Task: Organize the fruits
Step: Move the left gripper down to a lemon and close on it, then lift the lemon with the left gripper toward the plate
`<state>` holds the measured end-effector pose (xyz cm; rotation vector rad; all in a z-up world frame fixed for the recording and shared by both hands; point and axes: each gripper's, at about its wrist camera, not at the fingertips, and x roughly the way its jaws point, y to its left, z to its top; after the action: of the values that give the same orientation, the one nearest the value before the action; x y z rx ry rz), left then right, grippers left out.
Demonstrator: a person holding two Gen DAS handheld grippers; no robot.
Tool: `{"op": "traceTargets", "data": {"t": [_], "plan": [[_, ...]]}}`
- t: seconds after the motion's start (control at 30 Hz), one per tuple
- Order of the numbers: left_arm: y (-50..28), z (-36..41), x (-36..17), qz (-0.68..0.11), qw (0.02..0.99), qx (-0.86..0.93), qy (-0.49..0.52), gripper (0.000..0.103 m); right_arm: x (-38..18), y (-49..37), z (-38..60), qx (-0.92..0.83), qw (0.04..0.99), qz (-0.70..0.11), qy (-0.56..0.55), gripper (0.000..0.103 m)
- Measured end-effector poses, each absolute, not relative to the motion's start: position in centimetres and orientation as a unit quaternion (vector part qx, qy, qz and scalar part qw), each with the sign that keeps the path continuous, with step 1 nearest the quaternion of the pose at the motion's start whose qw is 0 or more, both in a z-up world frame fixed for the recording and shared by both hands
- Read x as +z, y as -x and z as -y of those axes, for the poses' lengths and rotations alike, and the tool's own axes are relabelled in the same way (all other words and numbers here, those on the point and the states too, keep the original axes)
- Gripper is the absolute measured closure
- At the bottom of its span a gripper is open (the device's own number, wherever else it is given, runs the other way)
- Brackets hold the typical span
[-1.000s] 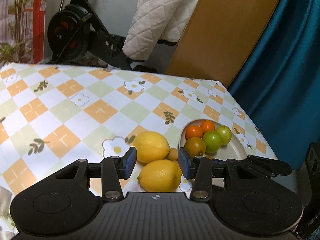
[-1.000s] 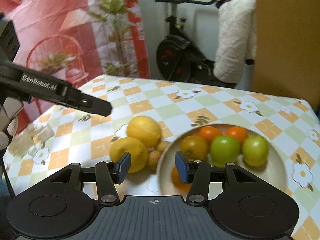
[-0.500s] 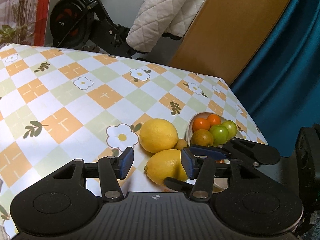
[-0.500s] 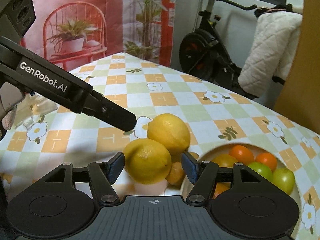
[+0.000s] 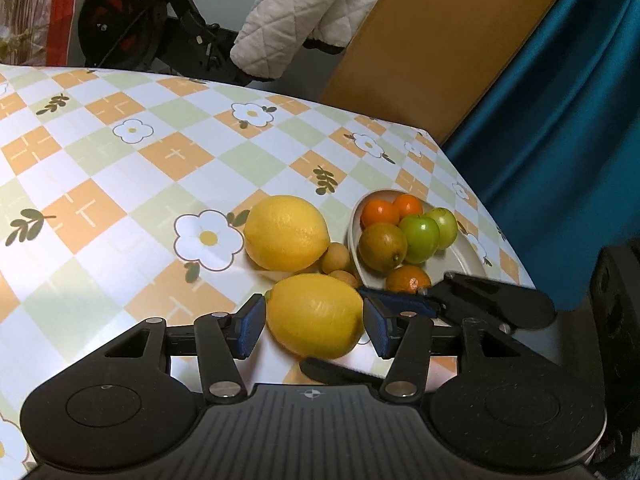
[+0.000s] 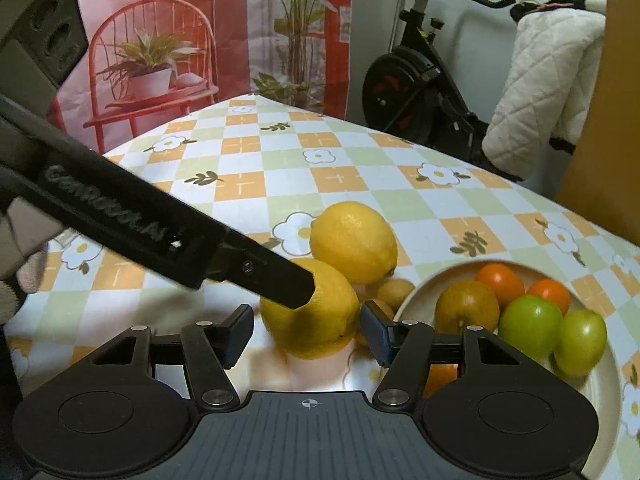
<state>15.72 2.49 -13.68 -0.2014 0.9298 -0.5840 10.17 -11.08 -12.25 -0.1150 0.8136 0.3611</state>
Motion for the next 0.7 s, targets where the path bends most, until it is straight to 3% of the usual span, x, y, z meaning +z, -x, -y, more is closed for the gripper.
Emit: {"op": "traceTargets", "data": {"t": [0.23, 0.7], "plan": [[-16.3, -2.2, -14.4, -0.45, 0.843, -0.275, 0.102, 0.047, -12.6, -9.8, 11.0, 0.179, 0.897, -0.403, 0.044, 0.053], [-16.0, -4.0, -16.7, -0.474, 0.817, -0.265, 0.194, 0.037, -13.4, -10.1, 11.0, 0.177, 0.895, -0.41, 0.019, 0.052]]}}
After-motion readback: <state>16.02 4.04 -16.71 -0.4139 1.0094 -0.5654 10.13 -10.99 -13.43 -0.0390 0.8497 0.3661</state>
